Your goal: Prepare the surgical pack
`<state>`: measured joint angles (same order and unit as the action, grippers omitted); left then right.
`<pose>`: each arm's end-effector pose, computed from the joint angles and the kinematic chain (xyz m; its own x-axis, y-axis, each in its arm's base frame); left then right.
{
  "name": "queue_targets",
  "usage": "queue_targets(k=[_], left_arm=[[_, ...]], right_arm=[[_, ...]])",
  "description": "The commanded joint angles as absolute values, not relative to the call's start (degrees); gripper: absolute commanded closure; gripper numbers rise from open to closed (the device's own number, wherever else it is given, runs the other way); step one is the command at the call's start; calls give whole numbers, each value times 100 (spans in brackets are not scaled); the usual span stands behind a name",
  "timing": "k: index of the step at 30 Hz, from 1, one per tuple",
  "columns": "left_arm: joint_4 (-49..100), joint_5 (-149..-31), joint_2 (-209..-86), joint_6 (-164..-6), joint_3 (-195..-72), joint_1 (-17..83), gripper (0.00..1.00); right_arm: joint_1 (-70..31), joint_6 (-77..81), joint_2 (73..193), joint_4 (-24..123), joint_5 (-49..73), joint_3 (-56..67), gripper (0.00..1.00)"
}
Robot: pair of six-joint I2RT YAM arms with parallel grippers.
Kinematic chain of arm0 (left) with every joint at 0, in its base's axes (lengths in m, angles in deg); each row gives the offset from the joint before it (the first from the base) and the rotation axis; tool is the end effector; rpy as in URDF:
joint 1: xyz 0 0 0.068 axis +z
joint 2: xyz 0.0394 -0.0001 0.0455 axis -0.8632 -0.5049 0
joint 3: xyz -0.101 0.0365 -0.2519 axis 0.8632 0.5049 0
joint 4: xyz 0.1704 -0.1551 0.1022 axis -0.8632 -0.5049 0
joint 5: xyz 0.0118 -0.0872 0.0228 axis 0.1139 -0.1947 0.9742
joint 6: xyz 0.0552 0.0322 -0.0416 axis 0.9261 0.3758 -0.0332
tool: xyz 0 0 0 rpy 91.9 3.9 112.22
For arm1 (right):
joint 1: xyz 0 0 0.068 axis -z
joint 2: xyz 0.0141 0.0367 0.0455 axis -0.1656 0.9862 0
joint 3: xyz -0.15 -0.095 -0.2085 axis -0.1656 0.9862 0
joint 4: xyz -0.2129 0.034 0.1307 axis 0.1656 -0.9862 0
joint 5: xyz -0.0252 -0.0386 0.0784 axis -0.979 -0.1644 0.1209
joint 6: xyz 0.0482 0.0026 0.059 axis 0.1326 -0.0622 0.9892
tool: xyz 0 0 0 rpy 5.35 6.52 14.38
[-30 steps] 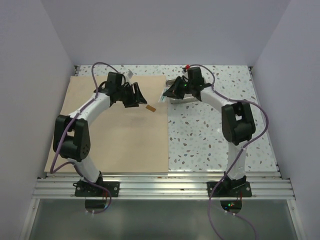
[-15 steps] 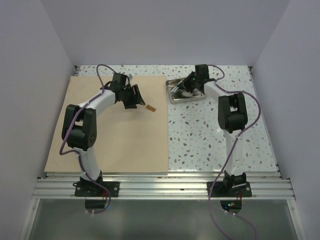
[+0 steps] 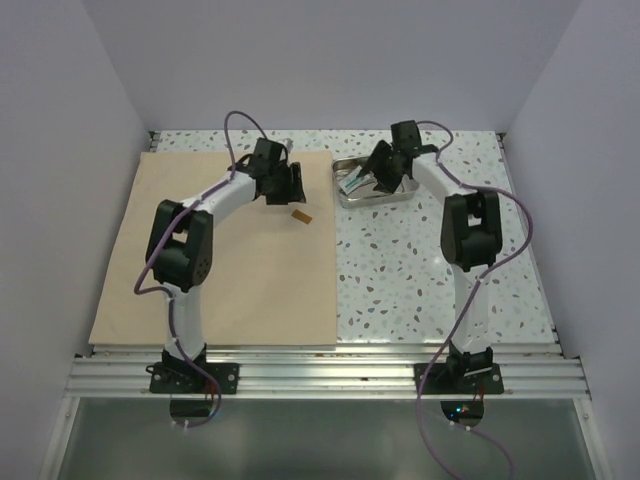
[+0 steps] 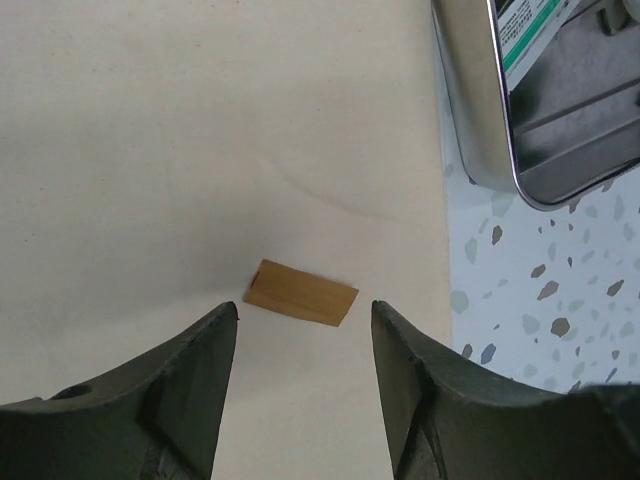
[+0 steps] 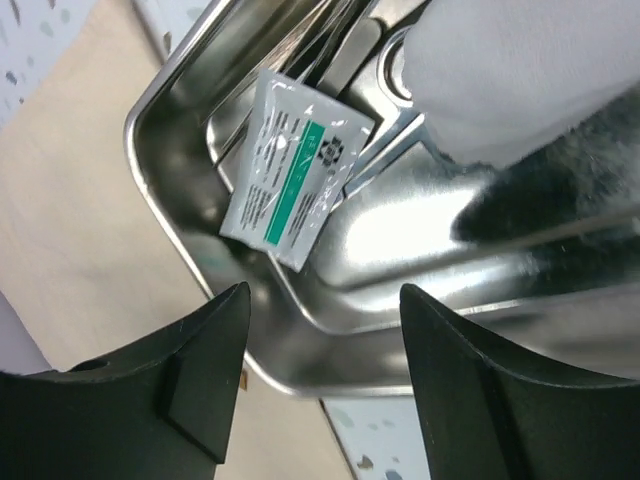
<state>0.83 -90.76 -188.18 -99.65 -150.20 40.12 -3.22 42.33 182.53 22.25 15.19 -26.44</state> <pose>0.4319 -0.1642 0.1905 -0.8383 -0.1688 -0.5184 0.0598 0.9166 -0.3952 0.5041 0.1259 0.1713 -0.7547 0.5686 -0.3272 0.3308 0.7605 0.5588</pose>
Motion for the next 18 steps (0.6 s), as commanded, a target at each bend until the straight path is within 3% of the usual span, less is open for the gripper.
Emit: queue_targets(k=[1, 7, 18], left_arm=[[-97, -8726, -19025, -9526, -15311, 4008, 40], [-299, -8762, -19157, -9613, -15364, 4008, 48], [-466, -8699, -19008, -9956, -14978, 4016, 61]], right_arm=[[-461, 3394, 17046, 1750, 1469, -2421, 35], [-892, 3156, 16508, 2441, 2427, -1549, 38], [-1525, 3823, 17589, 3199, 3439, -1804, 58]])
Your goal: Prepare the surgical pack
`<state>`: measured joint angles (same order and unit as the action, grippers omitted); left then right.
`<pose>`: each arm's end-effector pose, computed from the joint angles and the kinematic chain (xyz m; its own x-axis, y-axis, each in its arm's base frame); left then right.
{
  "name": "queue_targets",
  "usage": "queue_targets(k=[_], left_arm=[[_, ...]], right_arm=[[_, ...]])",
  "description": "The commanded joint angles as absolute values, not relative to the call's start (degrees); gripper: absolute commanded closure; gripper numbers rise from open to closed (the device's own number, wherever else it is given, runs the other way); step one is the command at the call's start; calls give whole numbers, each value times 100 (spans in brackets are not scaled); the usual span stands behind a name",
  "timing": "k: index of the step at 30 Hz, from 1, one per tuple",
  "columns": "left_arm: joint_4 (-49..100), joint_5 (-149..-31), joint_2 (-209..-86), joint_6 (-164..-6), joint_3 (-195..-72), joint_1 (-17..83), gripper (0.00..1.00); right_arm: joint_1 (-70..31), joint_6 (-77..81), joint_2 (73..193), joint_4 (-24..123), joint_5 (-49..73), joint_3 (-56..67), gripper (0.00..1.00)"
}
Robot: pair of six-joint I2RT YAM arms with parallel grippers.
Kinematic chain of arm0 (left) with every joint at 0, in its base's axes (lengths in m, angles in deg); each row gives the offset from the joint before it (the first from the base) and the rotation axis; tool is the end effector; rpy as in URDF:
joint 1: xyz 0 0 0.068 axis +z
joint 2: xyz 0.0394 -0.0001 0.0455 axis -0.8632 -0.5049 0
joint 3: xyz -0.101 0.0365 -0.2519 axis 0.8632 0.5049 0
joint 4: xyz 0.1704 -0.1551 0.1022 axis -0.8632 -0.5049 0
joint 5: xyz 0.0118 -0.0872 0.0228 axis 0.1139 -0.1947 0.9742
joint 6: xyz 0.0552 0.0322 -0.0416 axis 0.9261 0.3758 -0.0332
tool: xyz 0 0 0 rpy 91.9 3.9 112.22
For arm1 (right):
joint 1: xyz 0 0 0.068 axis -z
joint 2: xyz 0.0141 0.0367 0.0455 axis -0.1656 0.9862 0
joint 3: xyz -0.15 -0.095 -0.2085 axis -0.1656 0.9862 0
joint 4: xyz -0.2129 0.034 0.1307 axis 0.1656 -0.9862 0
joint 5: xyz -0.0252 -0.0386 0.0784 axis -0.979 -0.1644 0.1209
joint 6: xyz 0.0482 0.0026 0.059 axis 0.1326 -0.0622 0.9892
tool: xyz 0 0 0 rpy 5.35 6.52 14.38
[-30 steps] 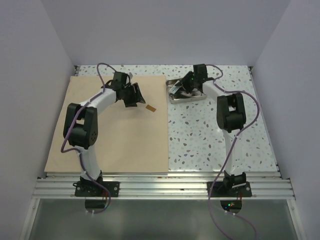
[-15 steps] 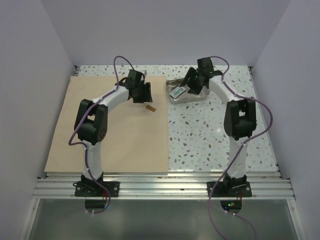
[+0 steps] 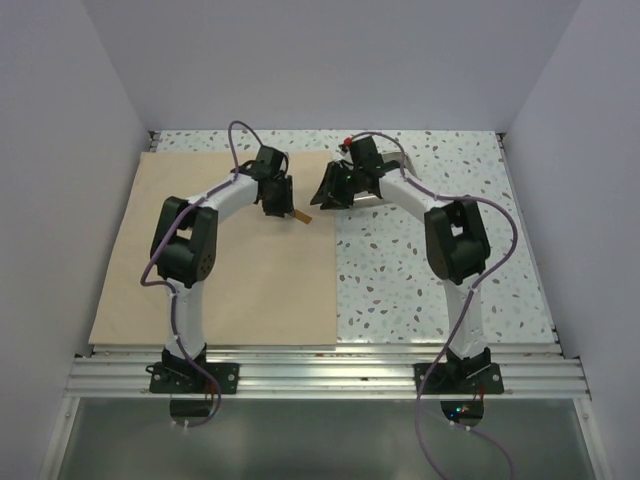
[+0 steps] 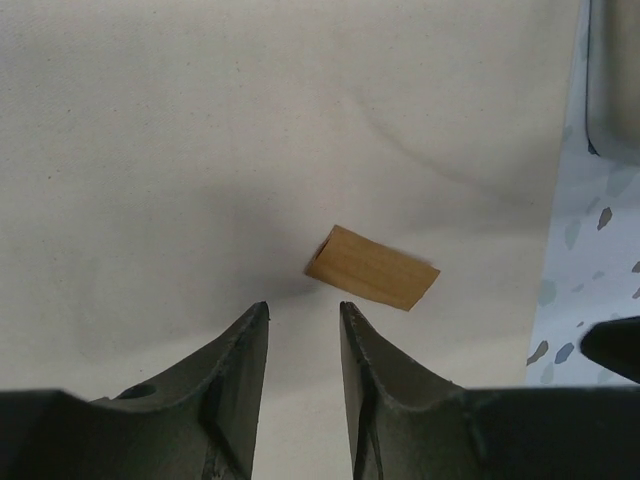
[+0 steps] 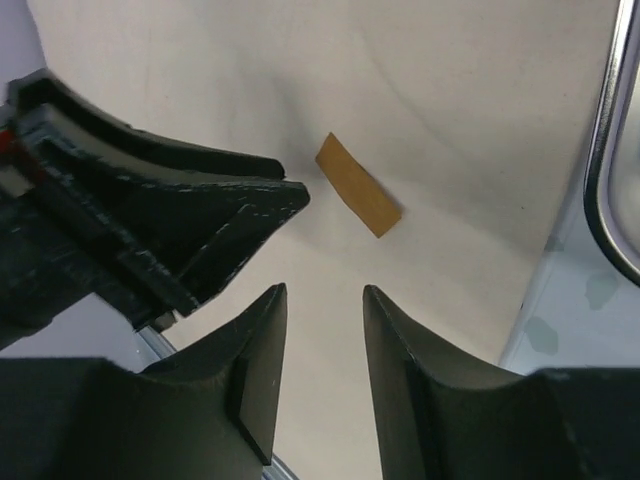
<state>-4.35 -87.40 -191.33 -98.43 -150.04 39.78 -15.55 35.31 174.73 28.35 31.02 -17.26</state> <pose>0.4256 -0.1608 0.1579 -0.8922 -0.1281 -0.4331 0.0088 0.9538 -0.3003 0.4356 0.2353 0.1987 -0.9229 0.2065 -0.3251 -0.0826 0.7184 0.6907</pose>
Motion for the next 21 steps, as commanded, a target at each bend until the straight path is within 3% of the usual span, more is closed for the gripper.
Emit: queue_targets(k=[1, 21], left_arm=[[-484, -8682, -19069, -9974, -14995, 4016, 63], [-651, -8796, -19465, -10071, -15039, 4131, 70]], right_arm=[[-1534, 3850, 17703, 3270, 3466, -1777, 60], [-1710, 3877, 18494, 3428, 3246, -1865, 65]])
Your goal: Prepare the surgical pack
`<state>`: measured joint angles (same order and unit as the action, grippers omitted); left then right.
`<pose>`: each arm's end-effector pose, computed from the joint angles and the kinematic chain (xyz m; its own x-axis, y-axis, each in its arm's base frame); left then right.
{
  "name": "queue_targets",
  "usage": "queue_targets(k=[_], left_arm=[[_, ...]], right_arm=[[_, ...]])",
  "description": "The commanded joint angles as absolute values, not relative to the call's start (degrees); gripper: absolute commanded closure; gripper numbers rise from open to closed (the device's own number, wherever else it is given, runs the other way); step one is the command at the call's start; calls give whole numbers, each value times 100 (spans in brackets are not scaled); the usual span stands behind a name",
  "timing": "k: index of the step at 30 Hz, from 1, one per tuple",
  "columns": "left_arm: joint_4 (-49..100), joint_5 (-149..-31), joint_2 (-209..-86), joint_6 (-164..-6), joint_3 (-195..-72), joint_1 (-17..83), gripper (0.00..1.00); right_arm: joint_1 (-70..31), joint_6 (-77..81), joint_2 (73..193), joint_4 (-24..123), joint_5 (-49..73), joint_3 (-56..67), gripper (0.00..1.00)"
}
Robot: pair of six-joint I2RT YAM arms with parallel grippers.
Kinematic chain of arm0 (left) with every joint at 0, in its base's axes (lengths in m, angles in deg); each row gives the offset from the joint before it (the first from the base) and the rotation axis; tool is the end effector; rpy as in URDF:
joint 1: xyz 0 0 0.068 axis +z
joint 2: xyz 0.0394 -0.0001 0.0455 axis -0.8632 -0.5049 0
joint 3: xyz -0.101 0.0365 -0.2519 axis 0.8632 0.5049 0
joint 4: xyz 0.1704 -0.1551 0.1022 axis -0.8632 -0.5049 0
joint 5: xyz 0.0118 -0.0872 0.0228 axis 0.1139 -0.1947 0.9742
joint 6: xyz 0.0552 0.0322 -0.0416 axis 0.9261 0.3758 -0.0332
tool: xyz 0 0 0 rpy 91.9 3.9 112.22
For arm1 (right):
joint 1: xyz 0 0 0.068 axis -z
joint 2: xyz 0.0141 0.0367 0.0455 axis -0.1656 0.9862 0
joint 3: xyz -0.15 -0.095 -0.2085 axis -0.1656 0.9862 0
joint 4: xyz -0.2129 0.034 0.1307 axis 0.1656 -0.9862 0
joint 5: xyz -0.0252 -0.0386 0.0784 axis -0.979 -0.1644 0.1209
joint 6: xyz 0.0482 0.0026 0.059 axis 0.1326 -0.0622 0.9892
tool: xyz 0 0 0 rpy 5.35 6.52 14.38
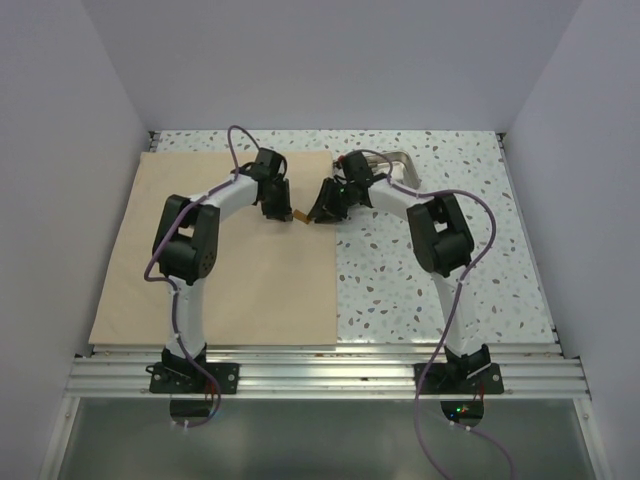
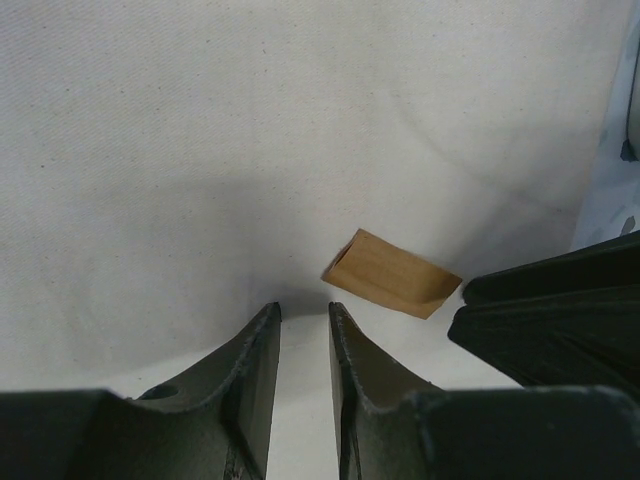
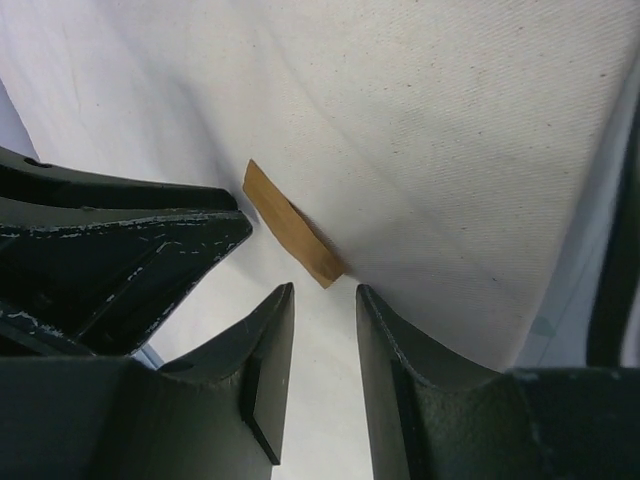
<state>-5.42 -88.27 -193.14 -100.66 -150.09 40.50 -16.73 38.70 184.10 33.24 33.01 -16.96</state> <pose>0.4264 -0.1561 0.1432 -0.9114 -0.1680 -0.3758 -0.0466 0.9492 -0.3112 0.4431 0.2526 0.1263 -0.9572 0.2044 -0.2051 0.0022 0.7133 0.7008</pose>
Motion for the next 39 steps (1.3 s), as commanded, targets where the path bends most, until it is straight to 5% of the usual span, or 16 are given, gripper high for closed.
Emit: queue_targets(k=[1, 16, 25, 39], left_arm=[[-660, -8796, -19465, -10071, -15013, 4139, 70], [-633, -8840, -19342, -10044, -14881, 4175, 71], [-765, -8762, -19123, -10035, -14890, 4253, 70], [-985, -8427, -17857, -10079, -14152, 4350, 68]], right_arm=[[-1718, 3868, 18521, 3428, 3246, -1882, 65], [-1780, 3850, 18889, 3367, 2904, -2278, 71], [-1780, 3956, 18776, 3429, 3105, -2524, 100], [-550, 3745, 18161, 2488, 2860, -3315, 100]])
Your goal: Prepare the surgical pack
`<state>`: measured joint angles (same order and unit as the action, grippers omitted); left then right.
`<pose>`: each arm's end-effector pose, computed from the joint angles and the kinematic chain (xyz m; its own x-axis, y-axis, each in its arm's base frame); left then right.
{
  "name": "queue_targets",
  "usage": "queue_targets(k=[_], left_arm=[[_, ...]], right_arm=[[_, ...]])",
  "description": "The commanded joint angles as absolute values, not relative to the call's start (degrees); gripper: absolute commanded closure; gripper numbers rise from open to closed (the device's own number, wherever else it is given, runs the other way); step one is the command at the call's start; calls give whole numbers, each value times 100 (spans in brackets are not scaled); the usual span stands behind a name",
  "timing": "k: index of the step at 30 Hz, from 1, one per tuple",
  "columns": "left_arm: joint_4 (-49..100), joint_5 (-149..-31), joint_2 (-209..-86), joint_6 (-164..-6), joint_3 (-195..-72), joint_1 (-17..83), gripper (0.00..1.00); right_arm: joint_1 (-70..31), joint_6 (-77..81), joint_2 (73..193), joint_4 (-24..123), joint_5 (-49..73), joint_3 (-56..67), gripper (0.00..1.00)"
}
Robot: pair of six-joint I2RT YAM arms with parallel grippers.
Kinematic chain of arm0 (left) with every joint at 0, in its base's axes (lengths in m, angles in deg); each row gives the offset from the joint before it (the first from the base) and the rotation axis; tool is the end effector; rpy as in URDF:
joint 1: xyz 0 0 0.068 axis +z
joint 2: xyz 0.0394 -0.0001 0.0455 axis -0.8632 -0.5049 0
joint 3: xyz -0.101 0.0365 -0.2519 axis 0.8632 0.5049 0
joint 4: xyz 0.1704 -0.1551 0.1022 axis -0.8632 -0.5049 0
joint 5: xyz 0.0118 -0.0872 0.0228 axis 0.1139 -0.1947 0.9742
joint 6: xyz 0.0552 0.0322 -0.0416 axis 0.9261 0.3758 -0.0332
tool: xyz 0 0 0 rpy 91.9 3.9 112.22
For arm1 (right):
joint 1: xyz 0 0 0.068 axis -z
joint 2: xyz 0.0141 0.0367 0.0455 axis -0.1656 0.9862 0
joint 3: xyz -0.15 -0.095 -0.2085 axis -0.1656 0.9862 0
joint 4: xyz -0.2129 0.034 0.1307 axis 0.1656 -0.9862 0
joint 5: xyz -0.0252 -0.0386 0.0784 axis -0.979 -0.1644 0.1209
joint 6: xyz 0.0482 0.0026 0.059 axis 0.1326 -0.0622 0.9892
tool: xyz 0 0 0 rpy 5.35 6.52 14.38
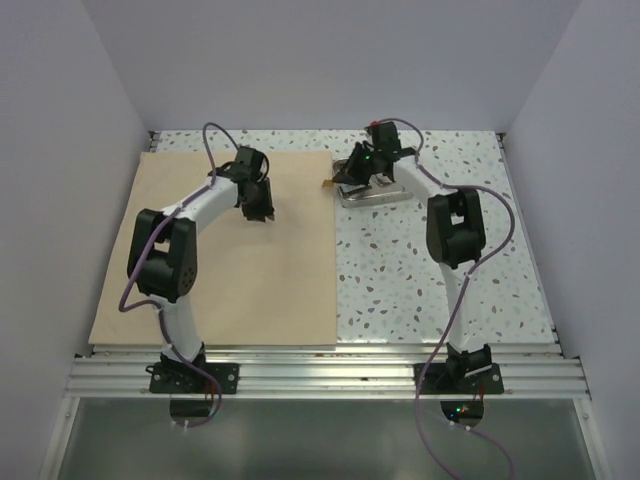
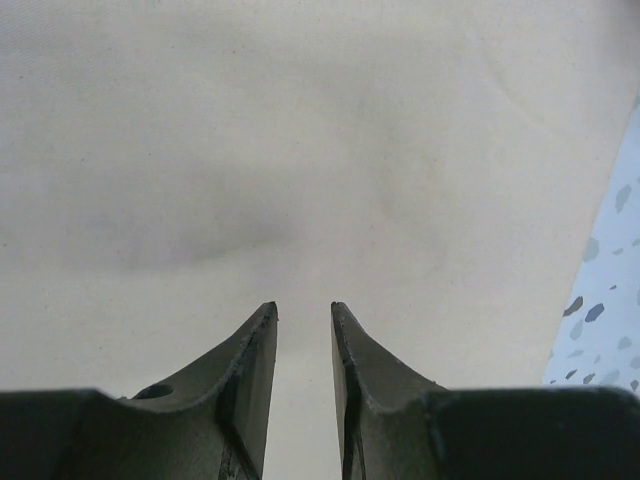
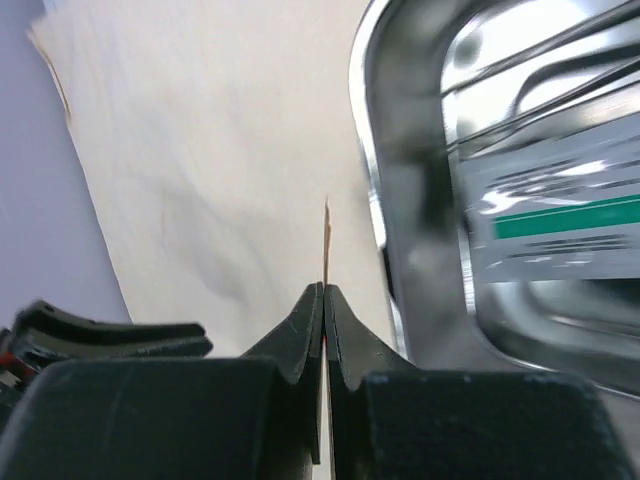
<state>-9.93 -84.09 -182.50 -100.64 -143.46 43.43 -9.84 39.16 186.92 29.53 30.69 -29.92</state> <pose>0.3963 -0.1183 0.1801 -0.8904 -0.2201 -0.3984 -0.1250 0.9599 -0.2510 0.5012 0.2060 0.1678 -0.8868 0.3504 -0.3014 0.0321 0.6972 0.7161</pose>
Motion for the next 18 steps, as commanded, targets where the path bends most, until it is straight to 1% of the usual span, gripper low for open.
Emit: queue_targets(k=[1, 3, 6, 9, 10, 12, 13, 14, 15, 16, 18], left_arm=[[-942, -8462, -17735, -10062, -14099, 4350, 68], [-827, -8506, -17611, -10053, -13941, 4350, 68], [-835, -8559, -17602, -10053, -13932, 4350, 68], [-871, -8629, -17663, -10044, -14002, 4350, 68], [-871, -8638, -17663, -10036, -14011, 4350, 68], [-871, -8638, -17663, -10018, -14063, 4350, 68], [-879, -8638, -17655, -10009, -14072, 4350, 69], [-914, -8638, -17663, -10009, -14116, 4350, 69], [-923, -8638, -17663, -9992, -14134, 4350, 69], [-941, -8638, -17655, -9983, -14143, 4350, 69], [-985, -8603, -17620, -9974, -14151, 4359, 69]], right_arm=[[-367, 3710, 18065, 2532, 2903, -3176, 100], [-155, 3710, 17977, 2690, 3008, -2956, 100], [-14, 3701, 18081, 2647, 3097, -2990, 100], [118, 3438, 18546, 2059, 3272, -3516, 100], [127, 3394, 18687, 1875, 3360, -3918, 100], [153, 3210, 18995, 1434, 3326, -4315, 95], [154, 3157, 19004, 1390, 3256, -4343, 81], [162, 3113, 18961, 1398, 3081, -4335, 74], [180, 3034, 18926, 1381, 2992, -4317, 59], [197, 2998, 18882, 1381, 2904, -4308, 52], [224, 2884, 18768, 1179, 2510, -4308, 46]])
